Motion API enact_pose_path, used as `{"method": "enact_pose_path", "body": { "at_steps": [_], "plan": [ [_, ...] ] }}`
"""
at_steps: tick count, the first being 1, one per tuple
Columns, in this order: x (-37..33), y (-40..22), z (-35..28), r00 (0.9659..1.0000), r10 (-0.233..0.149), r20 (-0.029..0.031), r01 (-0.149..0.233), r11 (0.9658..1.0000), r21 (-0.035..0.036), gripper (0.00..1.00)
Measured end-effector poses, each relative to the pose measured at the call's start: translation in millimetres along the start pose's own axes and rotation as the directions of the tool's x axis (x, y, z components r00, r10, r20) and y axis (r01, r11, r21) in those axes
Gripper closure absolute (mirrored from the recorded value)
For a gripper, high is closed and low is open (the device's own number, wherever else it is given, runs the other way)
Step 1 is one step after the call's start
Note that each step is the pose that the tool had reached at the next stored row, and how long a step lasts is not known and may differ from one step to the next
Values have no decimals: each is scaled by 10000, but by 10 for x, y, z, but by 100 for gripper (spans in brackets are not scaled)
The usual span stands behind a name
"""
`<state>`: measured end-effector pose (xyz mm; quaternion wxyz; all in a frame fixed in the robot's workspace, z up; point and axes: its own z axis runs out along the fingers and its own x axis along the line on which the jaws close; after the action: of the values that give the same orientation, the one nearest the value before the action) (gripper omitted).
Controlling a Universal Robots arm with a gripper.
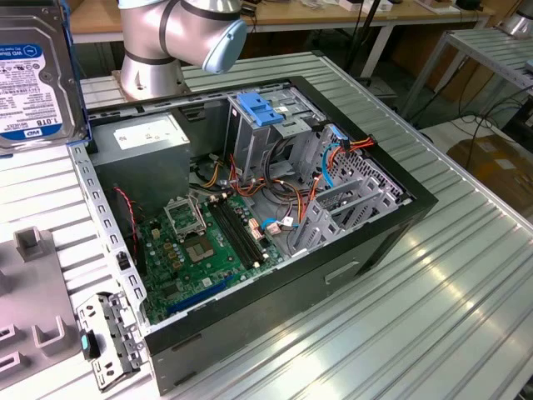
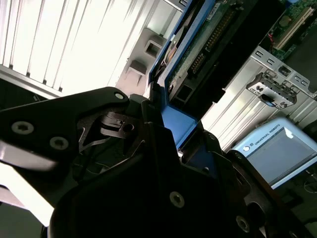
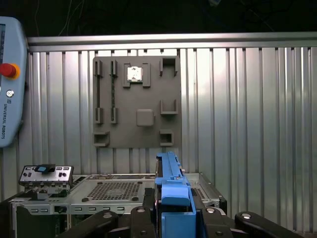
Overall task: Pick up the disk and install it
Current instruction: 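Pick up the disk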
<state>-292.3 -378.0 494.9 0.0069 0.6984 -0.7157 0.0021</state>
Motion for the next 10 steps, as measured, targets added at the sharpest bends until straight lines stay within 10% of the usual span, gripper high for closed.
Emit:
{"method": "enact_pose_path", "body": {
  "at_steps": [10],
  "plan": [
    [0, -131, 1, 10000, 0, -5, 0, 10000, 0, 63]
  ]
}}
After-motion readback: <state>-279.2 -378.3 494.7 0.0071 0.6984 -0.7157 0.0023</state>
